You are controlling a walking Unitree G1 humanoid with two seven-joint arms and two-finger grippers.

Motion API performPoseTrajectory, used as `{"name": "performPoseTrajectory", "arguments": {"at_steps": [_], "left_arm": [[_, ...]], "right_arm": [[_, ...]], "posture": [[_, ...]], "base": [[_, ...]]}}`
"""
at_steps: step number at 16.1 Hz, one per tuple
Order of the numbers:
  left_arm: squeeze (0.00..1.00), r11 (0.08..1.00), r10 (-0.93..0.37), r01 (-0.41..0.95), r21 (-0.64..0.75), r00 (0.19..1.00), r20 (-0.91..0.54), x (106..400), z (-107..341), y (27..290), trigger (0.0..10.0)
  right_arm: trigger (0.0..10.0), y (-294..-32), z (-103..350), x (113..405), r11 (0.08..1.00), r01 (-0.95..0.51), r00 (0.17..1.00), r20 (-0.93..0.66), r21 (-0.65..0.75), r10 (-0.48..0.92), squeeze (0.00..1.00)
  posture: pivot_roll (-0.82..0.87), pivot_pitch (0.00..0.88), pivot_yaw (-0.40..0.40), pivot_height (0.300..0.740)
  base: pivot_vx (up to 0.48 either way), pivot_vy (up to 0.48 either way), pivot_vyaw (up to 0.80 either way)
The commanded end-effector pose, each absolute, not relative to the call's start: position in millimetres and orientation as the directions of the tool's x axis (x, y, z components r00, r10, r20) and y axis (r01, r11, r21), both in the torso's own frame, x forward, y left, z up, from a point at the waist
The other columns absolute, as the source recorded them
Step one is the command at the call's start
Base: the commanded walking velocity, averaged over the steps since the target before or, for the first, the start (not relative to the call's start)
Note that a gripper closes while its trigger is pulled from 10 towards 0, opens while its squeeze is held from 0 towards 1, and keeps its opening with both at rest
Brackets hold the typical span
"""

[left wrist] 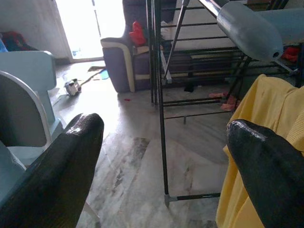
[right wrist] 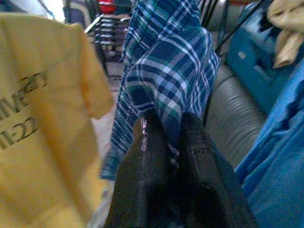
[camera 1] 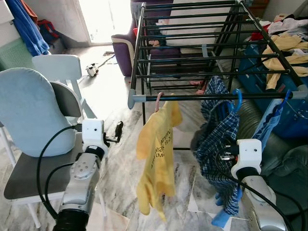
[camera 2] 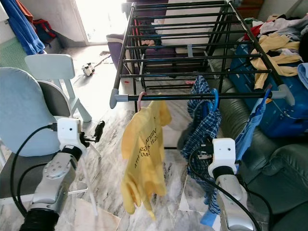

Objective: Hang hanger

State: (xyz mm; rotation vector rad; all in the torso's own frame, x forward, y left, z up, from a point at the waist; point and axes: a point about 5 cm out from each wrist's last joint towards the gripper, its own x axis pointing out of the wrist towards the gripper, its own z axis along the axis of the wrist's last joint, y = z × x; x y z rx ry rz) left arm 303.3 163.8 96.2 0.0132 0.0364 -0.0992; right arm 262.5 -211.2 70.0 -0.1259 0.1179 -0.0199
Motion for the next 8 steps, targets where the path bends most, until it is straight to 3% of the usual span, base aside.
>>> {"name": "performPoseTrajectory", "arguments": {"at_steps": [1, 6, 8], "left_arm": [[0.00, 0.995, -0.093, 0.093, 0.030, 0.995, -0.019, 305.7, 102.0, 166.3, 10.0], [0.00, 0.997, -0.055, 0.057, 0.043, 0.998, -0.032, 307.3, 96.7, 174.0, 10.0], [0.00, 0.998, -0.049, 0.050, 0.039, 0.999, -0.020, 309.5, 100.4, 174.3, 10.0]], "right_arm": [[10.0, -212.0, 66.5, 261.1, 0.994, -0.009, 0.992, -0.128, -0.113, -0.006, 0.00], [10.0, -218.4, 57.5, 254.9, 0.986, -0.055, 0.987, -0.157, -0.159, 0.030, 0.00], [10.0, -216.7, 56.8, 258.0, 0.986, -0.067, 0.987, -0.153, -0.155, 0.043, 0.00]], "posture": [[-0.13, 0.000, 0.072, 0.740], [-0.13, 0.000, 0.052, 0.740], [-0.12, 0.000, 0.050, 0.740]], "base": [[0.000, 0.000, 0.00], [0.000, 0.000, 0.00], [-0.266, 0.000, 0.00]]}}
